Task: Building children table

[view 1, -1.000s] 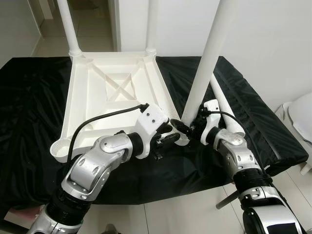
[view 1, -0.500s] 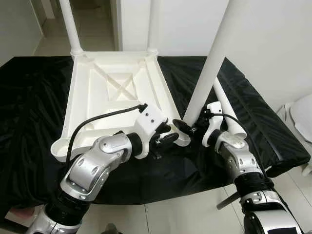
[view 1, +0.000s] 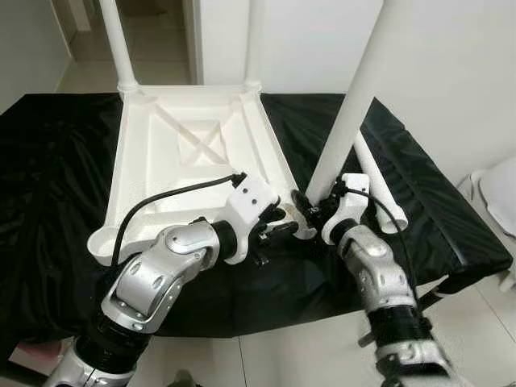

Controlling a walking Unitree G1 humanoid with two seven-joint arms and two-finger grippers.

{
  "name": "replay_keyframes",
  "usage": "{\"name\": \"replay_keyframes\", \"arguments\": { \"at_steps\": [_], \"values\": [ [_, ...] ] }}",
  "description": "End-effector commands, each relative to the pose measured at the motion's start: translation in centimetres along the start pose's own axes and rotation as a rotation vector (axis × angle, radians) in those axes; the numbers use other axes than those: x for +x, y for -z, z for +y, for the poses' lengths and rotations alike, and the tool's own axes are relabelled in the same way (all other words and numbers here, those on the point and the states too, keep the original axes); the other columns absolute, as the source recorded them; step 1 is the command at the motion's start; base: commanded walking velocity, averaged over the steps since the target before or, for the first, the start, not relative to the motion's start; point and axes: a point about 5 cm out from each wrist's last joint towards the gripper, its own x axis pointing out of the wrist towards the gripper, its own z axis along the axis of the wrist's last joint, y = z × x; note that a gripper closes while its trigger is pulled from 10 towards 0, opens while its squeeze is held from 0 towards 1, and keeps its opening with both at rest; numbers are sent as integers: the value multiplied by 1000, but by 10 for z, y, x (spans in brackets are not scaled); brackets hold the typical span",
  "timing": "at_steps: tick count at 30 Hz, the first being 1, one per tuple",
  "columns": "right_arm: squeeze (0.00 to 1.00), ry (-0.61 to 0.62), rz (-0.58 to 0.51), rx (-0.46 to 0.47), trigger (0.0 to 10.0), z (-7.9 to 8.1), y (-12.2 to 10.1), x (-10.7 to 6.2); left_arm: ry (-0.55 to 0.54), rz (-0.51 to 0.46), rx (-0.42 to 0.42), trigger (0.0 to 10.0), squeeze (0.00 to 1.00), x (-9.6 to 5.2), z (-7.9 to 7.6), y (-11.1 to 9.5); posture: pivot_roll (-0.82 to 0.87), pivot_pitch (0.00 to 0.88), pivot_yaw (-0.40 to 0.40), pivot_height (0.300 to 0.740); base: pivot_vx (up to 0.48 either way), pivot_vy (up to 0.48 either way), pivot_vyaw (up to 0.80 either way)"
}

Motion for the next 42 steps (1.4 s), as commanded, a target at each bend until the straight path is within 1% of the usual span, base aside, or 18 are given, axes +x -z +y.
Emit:
{"name": "replay_keyframes", "arguments": {
  "at_steps": [1, 4, 9, 10, 13, 14, 15, 16, 24, 26, 27, 28, 29, 30, 32, 36, 38, 42],
  "values": [
    [0, 73, -37, 23, 0, -7, -8, -2, 43, 9, 1, 10000, 0, 2, -2, 2, -54, 20, -32, 740, 0, 0, 0],
    [0, 165, -57, 14, 0, 7, -7, -5, 42, 7, 1, 10000, 0, 2, -2, 1, -51, 15, -32, 740, 0, 0, 0],
    [0, 165, -64, 15, 0, 17, -8, -5, 43, 5, 1, 10000, 0, 2, -3, 1, -49, 11, -32, 740, 0, 0, 0],
    [0, 158, -54, 27, 10000, 16, -9, -5, 40, 6, 2, 10000, 0, 1, -2, 1, -47, 7, -35, 740, 0, 0, 0],
    [0, 147, -46, 38, 10000, 15, -10, -5, 36, 8, 5, 10000, 0, 1, 0, 1, -46, 8, -36, 740, 0, 0, 0],
    [541, 133, -39, 38, 10000, 15, -9, -4, 35, 8, 6, 10000, 0, 0, 0, 1, -46, 8, -36, 740, 0, 0, 0],
    [851, 127, -34, 36, 10000, 15, -9, -4, 34, 8, 6, 10000, 0, 0, 0, 1, -48, 4, -35, 740, 0, 0, 0],
    [1000, 114, -37, 33, 10000, 15, -10, -3, 35, 9, 7, 10000, 0, 1, -1, 1, -48, 3, -36, 740, 0, 0, 0],
    [1000, 55, -38, 16, 10000, 7, -13, 1, 36, 10, 8, 10000, 0, 0, -1, 1, -45, 0, -37, 740, 0, 0, 0],
    [1000, 0, -25, 10, 10000, 2, -14, 5, 37, 10, 9, 10000, 0, 0, -1, 1, -43, 0, -37, 740, 0, 0, 0],
    [0, -54, -14, -14, 10000, -3, -15, 8, 37, 11, 10, 10000, 0, 0, -1, 1, -41, 0, -38, 740, 0, 0, 0],
    [0, -137, -3, -34, 10000, -5, -16, 9, 37, 11, 11, 10000, 0, 0, -1, 1, -41, 0, -39, 740, 0, 0, 0],
    [0, -137, -3, -34, 10000, -5, -16, 9, 37, 11, 11, 10000, 0, 0, -1, 1, -41, 0, -39, 740, 0, 0, 0],
    [0, -265, 4, -79, 10000, -10, -17, 10, 36, 11, 13, 10000, 0, 0, -1, 1, -34, 0, -41, 740, 0, 0, 0],
    [0, -325, 11, -100, 10000, -14, -16, 10, 35, 10, 13, 10000, 0, -1, -1, 0, -33, 0, -40, 740, 0, 0, 0],
    [0, -358, 16, -114, 10000, -16, -16, 10, 34, 9, 13, 10000, 0, -1, -1, 0, -33, 0, -40, 740, 0, 0, 0],
    [0, -453, 41, -164, 10000, -23, -12, 11, 31, 7, 16, 10000, 0, -1, 0, -1, -25, 0, -36, 740, 0, 0, 0],
    [0, -493, 56, -208, 10000, -28, -10, 14, 28, 7, 18, 10000, 0, -2, 1, -1, -22, 0, -36, 740, 0, 0, 0]
  ]
}}
